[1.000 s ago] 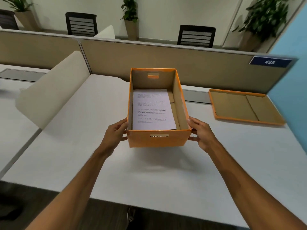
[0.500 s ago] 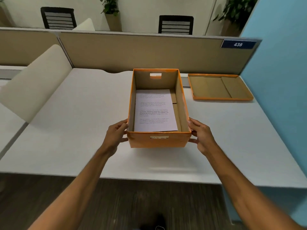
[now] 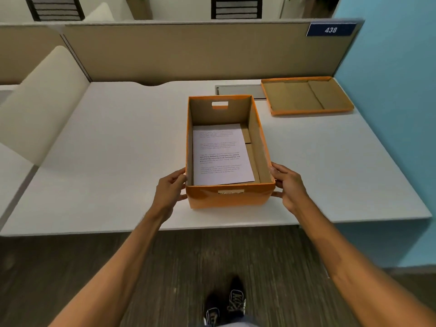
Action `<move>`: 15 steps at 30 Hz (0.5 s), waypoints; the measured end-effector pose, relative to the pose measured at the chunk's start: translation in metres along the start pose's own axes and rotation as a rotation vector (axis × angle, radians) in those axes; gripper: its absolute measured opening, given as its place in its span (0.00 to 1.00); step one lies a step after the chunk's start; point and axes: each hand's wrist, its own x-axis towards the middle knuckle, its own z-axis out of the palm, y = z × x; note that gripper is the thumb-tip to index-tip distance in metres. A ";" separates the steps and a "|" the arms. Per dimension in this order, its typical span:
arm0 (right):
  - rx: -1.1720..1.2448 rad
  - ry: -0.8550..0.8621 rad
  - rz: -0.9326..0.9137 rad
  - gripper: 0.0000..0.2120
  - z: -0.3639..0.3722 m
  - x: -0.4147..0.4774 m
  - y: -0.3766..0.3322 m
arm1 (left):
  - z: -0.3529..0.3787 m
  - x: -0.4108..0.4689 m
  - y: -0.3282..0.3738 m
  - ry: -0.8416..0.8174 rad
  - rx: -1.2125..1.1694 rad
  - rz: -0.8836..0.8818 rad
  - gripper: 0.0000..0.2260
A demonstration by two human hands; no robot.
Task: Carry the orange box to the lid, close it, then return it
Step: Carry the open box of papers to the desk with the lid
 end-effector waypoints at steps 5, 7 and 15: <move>0.013 0.037 0.011 0.16 0.003 -0.010 0.006 | -0.004 -0.005 -0.005 -0.001 -0.006 -0.020 0.17; 0.005 0.042 0.008 0.16 0.003 -0.014 0.008 | -0.005 -0.007 -0.006 -0.011 0.000 -0.022 0.18; -0.024 0.066 -0.013 0.17 0.005 -0.023 0.012 | -0.009 -0.014 -0.005 -0.037 0.042 -0.029 0.20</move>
